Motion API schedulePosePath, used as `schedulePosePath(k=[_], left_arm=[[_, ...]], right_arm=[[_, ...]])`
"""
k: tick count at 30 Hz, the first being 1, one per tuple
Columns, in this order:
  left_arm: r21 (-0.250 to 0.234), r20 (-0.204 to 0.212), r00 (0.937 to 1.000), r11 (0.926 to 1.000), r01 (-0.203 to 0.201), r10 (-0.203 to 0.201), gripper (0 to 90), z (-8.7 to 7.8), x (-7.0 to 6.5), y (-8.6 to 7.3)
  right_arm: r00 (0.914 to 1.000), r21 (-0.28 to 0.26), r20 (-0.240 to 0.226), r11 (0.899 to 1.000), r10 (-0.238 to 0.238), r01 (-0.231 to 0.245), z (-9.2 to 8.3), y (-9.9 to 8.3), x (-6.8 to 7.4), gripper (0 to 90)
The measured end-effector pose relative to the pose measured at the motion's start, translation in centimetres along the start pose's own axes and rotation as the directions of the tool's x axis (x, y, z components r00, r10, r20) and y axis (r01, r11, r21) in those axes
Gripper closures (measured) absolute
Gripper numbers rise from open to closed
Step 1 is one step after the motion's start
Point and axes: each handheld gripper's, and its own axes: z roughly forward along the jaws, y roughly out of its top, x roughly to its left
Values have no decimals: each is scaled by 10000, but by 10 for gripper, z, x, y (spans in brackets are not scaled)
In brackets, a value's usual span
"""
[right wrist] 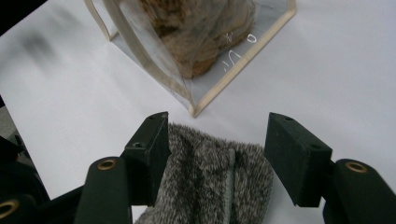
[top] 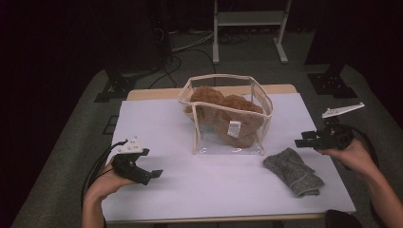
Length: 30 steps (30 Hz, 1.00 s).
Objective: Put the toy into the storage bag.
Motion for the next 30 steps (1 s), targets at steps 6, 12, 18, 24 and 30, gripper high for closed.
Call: schedulePosePath(k=[6, 12, 18, 24, 30], left_arm=[[43, -27, 10000, 10000, -18, 18, 36, 0, 0, 0], [35, -17, 10000, 10000, -32, 32, 36, 0, -1, 1], [68, -40, 10000, 10000, -71, 72, 36, -2, -1, 1], [-6, -134, 9999, 10000, -40, 39, 36, -3, -2, 1], [69, -97, 9998, 9998, -172, 172, 36, -2, -3, 4]], right_arm=[[9996, 14, -144, 9997, 257, -257, 7, -15, -3, 388], [9992, 79, -208, 9994, 339, -338, 14, -26, -3, 386], [9987, 73, -279, 9991, 425, -423, 17, -33, -2, 386], [9989, 252, -259, 9990, 384, -378, 18, -40, -1, 384], [9978, 260, -362, 9981, 563, -554, 19, -50, 0, 384]])
